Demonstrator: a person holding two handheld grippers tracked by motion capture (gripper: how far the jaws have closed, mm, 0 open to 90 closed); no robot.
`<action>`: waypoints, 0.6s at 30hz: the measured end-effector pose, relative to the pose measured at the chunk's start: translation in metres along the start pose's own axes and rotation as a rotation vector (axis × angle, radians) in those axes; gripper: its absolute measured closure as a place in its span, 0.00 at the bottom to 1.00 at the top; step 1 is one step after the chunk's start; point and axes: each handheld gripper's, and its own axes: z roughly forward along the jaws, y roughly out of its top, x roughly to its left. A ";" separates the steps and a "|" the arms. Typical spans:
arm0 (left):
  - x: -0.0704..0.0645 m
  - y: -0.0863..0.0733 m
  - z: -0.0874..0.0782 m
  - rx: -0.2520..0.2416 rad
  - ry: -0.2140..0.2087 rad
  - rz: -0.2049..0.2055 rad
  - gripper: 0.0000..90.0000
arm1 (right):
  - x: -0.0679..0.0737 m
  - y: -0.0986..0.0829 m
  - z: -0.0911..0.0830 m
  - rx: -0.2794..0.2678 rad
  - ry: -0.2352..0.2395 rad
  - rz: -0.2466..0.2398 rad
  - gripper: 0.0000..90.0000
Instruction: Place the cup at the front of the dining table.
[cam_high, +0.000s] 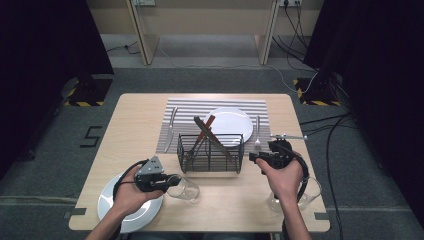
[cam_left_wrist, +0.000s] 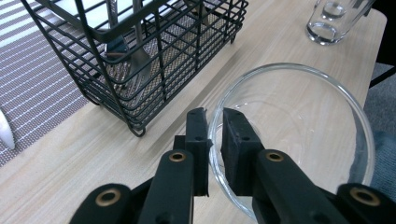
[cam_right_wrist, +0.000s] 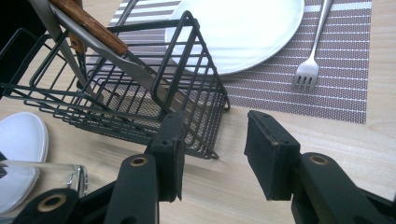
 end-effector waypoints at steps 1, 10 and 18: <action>0.000 0.000 -0.001 -0.005 0.003 0.002 0.90 | 0.000 0.000 0.000 0.000 0.000 0.000 0.64; 0.000 0.000 -0.008 -0.013 0.014 0.008 0.90 | -0.002 0.000 0.000 -0.003 -0.001 0.008 0.64; 0.000 0.001 -0.017 -0.021 0.022 0.013 0.90 | -0.003 0.000 0.000 -0.004 -0.001 0.012 0.64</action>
